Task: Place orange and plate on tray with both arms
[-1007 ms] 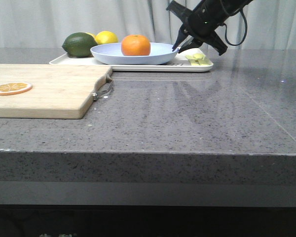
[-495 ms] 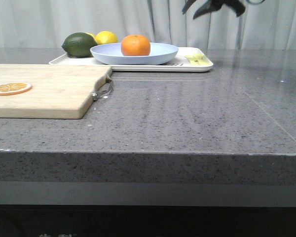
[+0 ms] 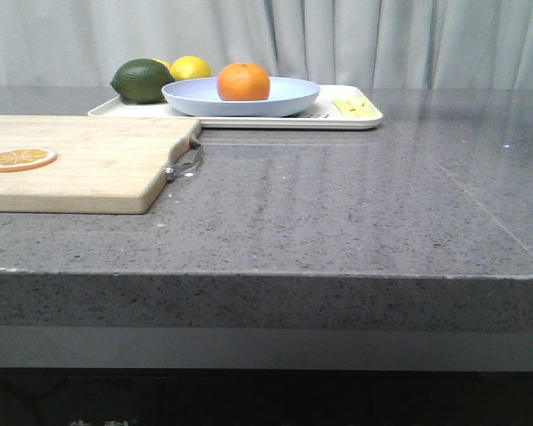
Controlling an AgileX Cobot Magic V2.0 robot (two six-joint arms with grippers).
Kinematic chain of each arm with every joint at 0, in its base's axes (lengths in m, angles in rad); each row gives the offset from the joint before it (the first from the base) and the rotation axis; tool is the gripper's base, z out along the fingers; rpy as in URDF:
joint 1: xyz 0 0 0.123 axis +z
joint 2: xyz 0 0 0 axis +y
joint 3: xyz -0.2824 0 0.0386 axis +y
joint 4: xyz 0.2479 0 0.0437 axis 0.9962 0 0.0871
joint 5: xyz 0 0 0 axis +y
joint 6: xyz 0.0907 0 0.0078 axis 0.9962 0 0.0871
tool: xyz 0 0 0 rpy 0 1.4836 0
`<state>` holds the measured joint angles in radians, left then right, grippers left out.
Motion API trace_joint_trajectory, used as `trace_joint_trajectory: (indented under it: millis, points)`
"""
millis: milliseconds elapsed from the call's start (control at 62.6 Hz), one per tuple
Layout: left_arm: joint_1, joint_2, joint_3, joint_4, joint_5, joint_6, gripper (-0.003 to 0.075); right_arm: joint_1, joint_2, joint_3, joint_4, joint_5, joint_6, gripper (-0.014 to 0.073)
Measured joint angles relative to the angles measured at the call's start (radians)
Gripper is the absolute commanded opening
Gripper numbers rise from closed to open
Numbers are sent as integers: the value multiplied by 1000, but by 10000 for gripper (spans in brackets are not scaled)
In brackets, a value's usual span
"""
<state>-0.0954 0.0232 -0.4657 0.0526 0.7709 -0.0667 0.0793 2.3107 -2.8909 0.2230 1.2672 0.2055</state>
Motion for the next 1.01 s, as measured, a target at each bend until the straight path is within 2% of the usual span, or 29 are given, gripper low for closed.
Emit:
trace_joint_trajectory:
  millis: [160, 368, 575, 767, 895, 1007]
  points:
    - [0, 0, 0, 0, 0, 0, -18, 0, -157, 115, -36, 0, -68, -60]
    - [0, 0, 0, 0, 0, 0, -18, -7, -450, 551, -162, 0, -115, -60]
    - [0, 0, 0, 0, 0, 0, -18, -18, -665, 960, -331, 0, -152, -60]
    - [0, 0, 0, 0, 0, 0, -18, -63, -829, 1272, -370, -6, -160, -60]
    - [0, 0, 0, 0, 0, 0, -18, -69, -973, 1498, -374, -118, -161, -60]
    - [0, 0, 0, 0, 0, 0, -18, -69, -1116, 1707, -353, -308, -164, -60]
